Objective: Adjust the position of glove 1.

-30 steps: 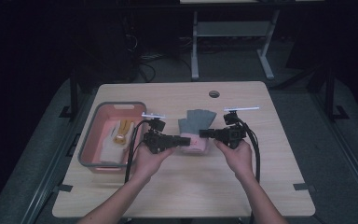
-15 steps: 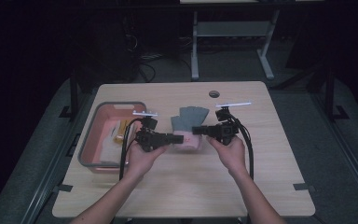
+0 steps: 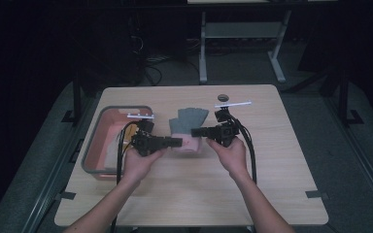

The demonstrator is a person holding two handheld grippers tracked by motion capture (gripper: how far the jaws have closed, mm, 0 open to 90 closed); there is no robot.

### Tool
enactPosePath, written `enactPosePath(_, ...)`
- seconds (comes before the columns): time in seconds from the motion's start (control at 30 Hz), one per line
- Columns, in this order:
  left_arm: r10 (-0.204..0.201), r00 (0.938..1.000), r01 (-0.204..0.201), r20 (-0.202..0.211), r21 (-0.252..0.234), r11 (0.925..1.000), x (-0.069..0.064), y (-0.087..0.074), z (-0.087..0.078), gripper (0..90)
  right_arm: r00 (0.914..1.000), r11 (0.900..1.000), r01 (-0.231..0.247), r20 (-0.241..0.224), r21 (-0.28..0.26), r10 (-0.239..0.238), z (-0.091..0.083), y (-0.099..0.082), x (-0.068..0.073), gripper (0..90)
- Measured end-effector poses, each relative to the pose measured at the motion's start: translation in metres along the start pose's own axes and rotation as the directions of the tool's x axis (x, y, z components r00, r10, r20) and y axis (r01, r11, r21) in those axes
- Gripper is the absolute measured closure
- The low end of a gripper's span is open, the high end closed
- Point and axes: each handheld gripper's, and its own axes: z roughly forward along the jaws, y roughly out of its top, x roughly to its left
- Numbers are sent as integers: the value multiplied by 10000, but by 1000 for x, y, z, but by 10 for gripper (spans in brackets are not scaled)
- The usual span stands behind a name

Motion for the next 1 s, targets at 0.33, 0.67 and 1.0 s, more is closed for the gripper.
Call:
enactPosePath(0.33,-61,9999,58,-159,-179,9998,5,1,-14,631,9999,10000,73,-147,68,-72,9,7,8,742)
enactPosePath(0.67,-168,9997,163,-185,-249,9996,11,1,-27,631,9994,9997,230,-278,24,-229,19,13,16,742)
enactPosePath(1.0,-149,9993,137,-341,-345,9993,20,-1,-43,631,9986,9994,322,-421,112,-317,32,19,28,742)
